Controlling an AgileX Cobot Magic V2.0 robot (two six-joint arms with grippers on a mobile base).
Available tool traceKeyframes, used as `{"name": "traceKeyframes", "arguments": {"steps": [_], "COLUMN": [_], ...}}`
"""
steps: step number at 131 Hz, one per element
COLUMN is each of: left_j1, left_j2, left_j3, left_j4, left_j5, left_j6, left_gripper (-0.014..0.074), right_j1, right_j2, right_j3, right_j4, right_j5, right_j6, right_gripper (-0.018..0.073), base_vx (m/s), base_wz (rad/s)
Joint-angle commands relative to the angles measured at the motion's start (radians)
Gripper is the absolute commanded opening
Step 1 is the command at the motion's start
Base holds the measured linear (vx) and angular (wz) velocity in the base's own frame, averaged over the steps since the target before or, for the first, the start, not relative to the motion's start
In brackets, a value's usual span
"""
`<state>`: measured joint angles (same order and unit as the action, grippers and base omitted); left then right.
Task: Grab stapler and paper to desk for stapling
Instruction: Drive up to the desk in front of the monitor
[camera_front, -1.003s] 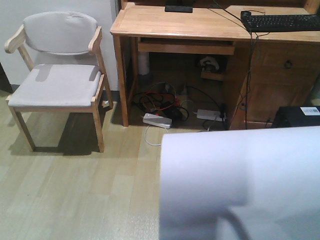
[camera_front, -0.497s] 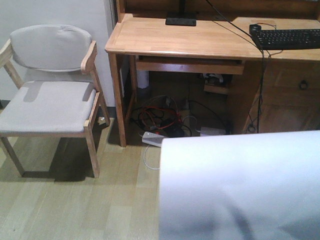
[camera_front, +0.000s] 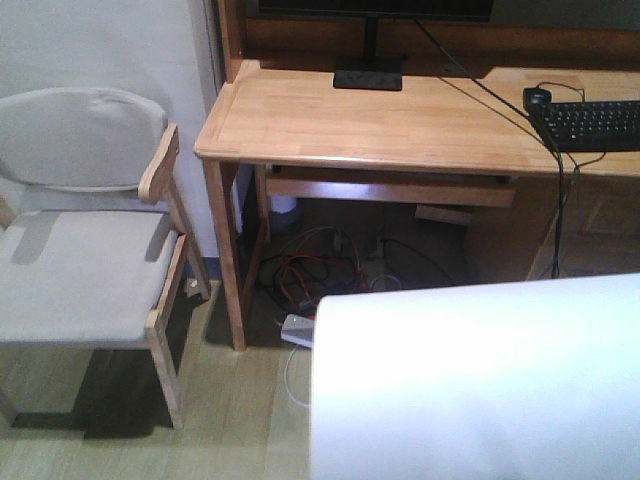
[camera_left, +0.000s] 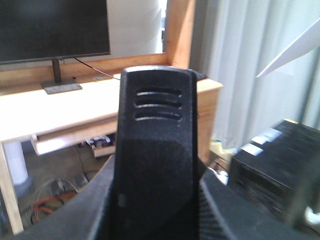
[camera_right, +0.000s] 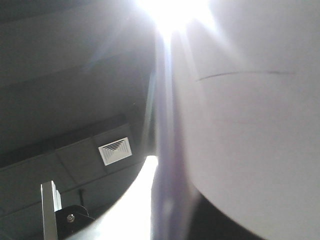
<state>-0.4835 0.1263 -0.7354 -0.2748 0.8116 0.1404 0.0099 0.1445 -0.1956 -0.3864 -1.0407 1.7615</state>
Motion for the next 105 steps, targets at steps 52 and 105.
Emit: {"name": "traceKeyframes", "arguments": {"steps": [52, 105], "left_j1": [-0.004, -0.004], "left_j2": [0.015, 0.015], "left_j3": [-0.028, -0.028], "left_j4": [-0.024, -0.024], "left_j5": [-0.118, -0.118], "left_j6": [0.002, 0.002], "left_gripper": [0.0000, 0.0000], "right_j1": [0.000, 0.000], "right_j2": [0.013, 0.013], "right_j3": [-0.028, -0.028], "right_j4": [0.011, 0.011], "right_j5": [-0.028, -0.028], "right_j6": [-0.010, -0.010], "right_gripper": [-0.0006, -0.0006], "base_vx": [0.40, 0.38], "base_wz": [-0.13, -0.14]}}
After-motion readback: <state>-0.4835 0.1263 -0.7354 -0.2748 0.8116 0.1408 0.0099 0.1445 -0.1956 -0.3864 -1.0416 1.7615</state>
